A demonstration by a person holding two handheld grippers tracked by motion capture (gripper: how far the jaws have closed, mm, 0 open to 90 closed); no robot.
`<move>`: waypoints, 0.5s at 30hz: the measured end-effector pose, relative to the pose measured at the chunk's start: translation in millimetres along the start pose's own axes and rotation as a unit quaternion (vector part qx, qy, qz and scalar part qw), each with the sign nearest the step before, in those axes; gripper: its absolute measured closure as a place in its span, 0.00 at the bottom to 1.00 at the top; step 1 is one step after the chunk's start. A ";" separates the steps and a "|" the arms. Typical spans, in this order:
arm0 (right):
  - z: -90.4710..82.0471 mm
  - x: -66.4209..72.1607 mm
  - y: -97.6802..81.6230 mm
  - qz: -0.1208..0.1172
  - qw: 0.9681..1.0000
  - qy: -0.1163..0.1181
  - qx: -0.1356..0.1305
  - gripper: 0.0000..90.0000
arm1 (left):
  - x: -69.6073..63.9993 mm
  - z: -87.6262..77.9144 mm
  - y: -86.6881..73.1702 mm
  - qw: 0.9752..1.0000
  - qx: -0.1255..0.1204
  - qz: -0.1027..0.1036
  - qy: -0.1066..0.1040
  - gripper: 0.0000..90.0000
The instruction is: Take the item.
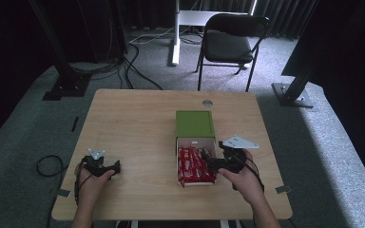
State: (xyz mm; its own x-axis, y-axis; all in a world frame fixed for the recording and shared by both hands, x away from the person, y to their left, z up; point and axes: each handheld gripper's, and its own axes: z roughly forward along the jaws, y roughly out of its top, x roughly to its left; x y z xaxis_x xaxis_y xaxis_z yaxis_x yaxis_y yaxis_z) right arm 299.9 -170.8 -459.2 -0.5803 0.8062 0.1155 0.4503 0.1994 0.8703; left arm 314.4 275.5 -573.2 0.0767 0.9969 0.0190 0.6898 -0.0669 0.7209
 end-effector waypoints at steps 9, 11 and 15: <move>7.0 15.5 -9.6 0.001 1.000 0.025 0.011 0.18 | 0.0 0.0 0.0 1.000 0.000 0.000 0.000 0.10; 8.0 18.2 -12.1 0.000 1.000 0.028 0.014 0.18 | 0.0 0.0 0.0 1.000 0.000 0.000 0.000 0.10; 9.1 23.9 -16.4 -0.005 0.999 0.033 0.018 0.20 | 0.0 0.0 0.0 1.000 0.000 0.000 0.000 0.10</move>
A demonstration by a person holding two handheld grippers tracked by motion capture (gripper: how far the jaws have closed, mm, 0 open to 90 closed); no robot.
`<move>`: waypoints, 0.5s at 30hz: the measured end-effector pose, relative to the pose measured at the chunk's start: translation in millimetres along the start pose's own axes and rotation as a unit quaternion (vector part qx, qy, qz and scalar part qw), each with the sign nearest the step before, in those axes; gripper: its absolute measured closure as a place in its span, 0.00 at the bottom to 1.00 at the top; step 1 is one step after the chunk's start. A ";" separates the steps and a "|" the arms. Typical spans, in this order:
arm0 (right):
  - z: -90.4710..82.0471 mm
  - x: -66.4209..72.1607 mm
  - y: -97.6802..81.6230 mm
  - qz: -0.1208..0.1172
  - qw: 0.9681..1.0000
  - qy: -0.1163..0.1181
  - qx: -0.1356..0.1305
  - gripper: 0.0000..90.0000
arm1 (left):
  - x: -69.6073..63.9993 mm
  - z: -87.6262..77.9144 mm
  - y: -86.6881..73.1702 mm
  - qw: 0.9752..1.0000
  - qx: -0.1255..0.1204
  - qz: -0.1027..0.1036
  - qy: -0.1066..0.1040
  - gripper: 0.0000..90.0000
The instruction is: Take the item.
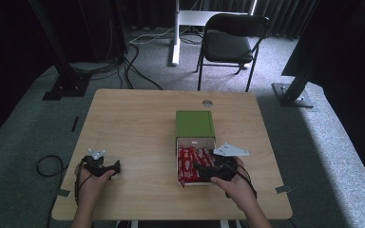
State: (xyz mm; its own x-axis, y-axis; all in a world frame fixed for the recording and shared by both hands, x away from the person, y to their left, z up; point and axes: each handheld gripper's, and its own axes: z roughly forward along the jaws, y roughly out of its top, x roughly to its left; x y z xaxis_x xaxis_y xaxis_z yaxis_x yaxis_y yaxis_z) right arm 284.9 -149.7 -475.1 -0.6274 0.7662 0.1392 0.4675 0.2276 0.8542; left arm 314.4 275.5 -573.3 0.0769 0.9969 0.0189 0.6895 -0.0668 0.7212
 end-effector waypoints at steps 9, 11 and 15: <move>4.4 7.6 -9.2 -0.006 1.000 0.006 0.014 0.25 | 0.0 0.0 0.0 1.000 0.000 0.000 0.000 0.10; 7.1 11.3 -13.4 -0.011 1.000 0.011 0.023 0.30 | 0.0 0.0 0.0 1.000 0.000 0.000 0.000 0.10; 10.5 12.2 -18.5 -0.017 0.999 0.012 0.033 0.45 | 0.0 0.0 0.0 1.000 0.000 0.000 0.000 0.10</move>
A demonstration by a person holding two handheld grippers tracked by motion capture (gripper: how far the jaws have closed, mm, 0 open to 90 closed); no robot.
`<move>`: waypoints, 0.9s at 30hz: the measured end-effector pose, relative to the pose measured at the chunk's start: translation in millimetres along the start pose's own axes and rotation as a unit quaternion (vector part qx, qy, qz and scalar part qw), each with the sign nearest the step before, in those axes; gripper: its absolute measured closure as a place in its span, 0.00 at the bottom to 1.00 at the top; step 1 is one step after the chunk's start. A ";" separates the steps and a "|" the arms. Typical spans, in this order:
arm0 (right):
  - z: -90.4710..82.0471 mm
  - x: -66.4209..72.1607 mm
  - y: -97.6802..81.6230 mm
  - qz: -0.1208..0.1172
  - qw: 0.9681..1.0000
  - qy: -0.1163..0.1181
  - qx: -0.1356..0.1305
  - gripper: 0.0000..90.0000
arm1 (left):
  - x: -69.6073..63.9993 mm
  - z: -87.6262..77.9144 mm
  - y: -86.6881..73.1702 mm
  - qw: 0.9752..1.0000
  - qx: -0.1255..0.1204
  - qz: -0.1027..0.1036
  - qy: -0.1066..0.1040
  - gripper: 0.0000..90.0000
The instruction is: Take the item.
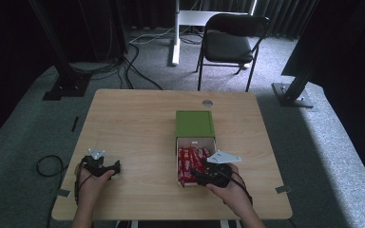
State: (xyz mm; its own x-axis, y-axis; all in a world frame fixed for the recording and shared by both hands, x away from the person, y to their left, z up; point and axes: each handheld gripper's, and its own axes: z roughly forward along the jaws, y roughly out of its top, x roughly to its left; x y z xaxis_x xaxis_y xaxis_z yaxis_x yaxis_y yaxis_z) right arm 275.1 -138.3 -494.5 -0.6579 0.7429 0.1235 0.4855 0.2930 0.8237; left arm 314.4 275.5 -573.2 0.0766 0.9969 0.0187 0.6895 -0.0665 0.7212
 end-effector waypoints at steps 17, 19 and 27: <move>7.4 5.3 -7.2 -0.001 0.998 -0.059 -0.002 0.60 | 0.0 0.0 0.0 1.000 0.000 0.000 0.000 0.10; 8.7 6.3 -8.4 0.028 0.997 -0.073 -0.003 0.61 | 0.0 0.0 0.0 1.000 0.000 0.000 0.000 0.10; 17.9 8.4 -10.8 -0.012 0.992 -0.122 0.005 0.61 | 0.0 0.0 0.0 1.000 0.000 0.000 0.000 0.10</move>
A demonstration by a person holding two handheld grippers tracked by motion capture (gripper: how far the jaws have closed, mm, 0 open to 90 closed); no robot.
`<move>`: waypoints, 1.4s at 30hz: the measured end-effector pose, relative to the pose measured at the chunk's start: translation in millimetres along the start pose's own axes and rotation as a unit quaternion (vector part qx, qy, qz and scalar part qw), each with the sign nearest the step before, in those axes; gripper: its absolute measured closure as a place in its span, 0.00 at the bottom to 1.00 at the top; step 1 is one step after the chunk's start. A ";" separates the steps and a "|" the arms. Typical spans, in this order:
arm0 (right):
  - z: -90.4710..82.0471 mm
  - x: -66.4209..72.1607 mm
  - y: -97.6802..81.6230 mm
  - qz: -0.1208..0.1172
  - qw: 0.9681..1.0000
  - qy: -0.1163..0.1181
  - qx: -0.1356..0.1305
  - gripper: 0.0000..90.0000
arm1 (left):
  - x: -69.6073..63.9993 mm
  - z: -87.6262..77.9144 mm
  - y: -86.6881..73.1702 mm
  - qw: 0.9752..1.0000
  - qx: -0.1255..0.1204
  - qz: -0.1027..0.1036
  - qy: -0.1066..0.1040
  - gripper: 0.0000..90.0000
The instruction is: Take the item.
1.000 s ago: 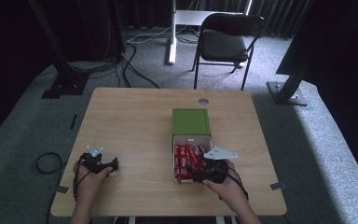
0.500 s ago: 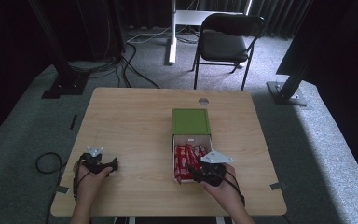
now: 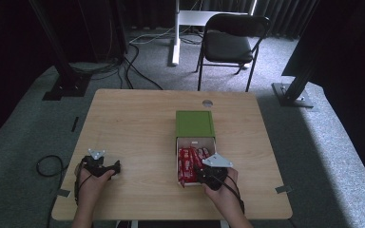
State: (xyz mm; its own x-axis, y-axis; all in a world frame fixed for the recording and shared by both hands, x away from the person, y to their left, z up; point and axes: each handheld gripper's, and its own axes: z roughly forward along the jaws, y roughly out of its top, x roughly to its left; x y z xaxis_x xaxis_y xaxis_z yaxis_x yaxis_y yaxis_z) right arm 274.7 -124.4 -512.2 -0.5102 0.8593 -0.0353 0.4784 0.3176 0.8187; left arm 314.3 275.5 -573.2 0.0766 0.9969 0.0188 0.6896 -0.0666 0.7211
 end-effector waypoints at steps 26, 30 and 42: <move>6.9 -4.3 3.8 0.020 0.998 0.042 0.040 0.91 | 0.1 0.0 0.0 1.000 0.000 0.000 0.000 0.10; 3.9 -5.3 4.5 0.022 0.998 0.052 0.035 0.91 | 0.0 0.1 0.0 1.000 0.000 0.000 0.000 0.10; -13.8 -6.7 15.5 0.029 0.997 0.077 0.010 0.91 | 0.1 0.0 0.0 1.000 0.000 0.000 0.000 0.10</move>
State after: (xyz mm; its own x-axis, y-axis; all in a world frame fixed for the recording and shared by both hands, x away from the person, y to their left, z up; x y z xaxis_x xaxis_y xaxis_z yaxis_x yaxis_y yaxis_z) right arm 275.7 -130.8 -491.4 -0.5836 0.8057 0.1010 0.5232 0.2780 0.8056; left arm 314.4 275.5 -573.2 0.0768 0.9969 0.0188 0.6895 -0.0668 0.7212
